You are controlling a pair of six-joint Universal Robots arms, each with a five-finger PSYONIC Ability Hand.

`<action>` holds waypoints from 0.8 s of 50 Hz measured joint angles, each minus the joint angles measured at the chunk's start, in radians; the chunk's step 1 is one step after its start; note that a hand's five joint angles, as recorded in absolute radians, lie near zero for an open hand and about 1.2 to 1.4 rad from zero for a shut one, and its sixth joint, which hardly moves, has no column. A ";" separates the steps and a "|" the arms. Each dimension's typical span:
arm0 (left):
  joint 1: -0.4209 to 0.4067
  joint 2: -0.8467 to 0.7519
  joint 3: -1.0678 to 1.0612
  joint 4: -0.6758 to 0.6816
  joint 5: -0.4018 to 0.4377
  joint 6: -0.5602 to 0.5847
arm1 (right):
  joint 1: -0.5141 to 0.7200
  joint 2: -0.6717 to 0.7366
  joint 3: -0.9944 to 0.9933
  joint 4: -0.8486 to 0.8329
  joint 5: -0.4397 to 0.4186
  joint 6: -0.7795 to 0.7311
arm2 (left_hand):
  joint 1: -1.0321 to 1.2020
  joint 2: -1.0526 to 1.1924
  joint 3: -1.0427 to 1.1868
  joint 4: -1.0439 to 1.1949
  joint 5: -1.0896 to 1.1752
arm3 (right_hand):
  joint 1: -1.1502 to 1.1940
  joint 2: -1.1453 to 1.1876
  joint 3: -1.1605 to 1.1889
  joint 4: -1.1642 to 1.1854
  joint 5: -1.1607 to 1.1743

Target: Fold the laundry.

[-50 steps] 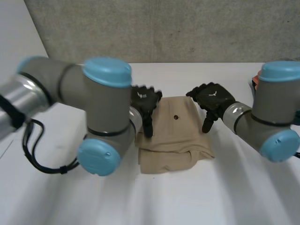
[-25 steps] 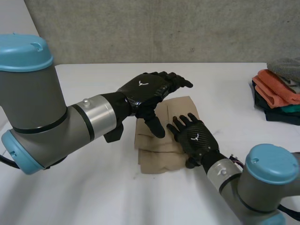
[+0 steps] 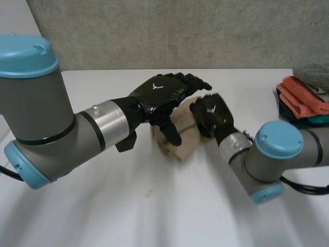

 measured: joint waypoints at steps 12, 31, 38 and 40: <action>-0.003 0.015 0.084 0.004 -0.004 -0.040 | -0.066 -0.082 -0.204 -0.001 -0.008 0.147 | 0.000 0.000 0.000 0.000 0.000 | 0.024 0.000 0.004 0.010 0.042; -0.055 0.053 0.183 0.043 -0.001 -0.129 | -0.596 -0.035 -0.657 -0.002 -0.119 0.318 | 0.000 0.000 0.000 0.000 0.000 | 0.034 0.005 0.015 0.016 0.047; -0.084 0.045 0.174 0.043 0.000 -0.123 | -0.771 0.103 -0.663 -0.013 -0.300 0.429 | 0.000 0.000 0.000 0.000 0.000 | 0.034 0.005 0.015 0.016 0.048; -0.087 0.043 0.170 0.043 0.000 -0.122 | -0.806 0.144 -0.657 -0.021 -0.350 0.440 | 0.000 0.000 0.000 0.000 0.000 | 0.034 0.005 0.015 0.016 0.051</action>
